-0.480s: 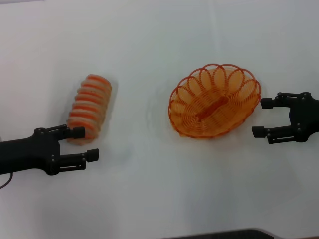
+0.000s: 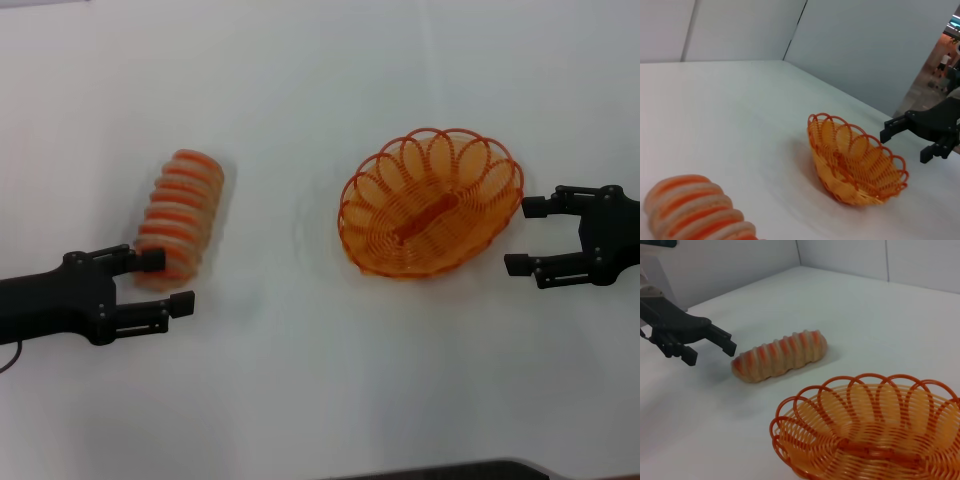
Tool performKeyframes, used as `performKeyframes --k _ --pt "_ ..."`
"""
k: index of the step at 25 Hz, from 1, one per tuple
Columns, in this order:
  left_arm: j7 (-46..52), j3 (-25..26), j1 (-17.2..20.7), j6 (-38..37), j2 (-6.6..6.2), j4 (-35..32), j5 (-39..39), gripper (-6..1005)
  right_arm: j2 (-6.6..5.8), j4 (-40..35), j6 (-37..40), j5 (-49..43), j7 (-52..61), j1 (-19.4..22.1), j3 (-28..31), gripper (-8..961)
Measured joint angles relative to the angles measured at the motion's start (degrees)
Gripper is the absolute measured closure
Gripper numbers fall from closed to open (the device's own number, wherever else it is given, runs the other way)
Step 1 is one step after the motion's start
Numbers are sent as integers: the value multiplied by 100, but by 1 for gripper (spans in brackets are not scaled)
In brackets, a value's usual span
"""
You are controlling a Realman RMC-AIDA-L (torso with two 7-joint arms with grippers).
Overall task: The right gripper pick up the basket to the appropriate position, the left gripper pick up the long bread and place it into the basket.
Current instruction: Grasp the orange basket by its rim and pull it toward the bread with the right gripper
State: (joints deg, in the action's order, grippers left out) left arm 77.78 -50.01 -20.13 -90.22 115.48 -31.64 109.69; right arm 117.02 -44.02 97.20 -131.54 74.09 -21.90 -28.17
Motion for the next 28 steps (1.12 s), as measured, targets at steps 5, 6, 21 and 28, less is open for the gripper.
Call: performKeyframes --k 5,6,21,28 --pt "-24 283 4 20 48 0 -1 174 5 -1 40 254 1 -11 191 37" --pt "-29 348 6 21 66 0 -5 174 4 0 46 340 3 -13 247 37" --pt "-65 1422 -59 -40 456 -2 -59 173 -387 -21 -392 1175 3152 -739 391 39" --pt "-66 1453 -84 -48 517 -16 -63 174 -545 -53 -642 122 4620 -1306 347 39"
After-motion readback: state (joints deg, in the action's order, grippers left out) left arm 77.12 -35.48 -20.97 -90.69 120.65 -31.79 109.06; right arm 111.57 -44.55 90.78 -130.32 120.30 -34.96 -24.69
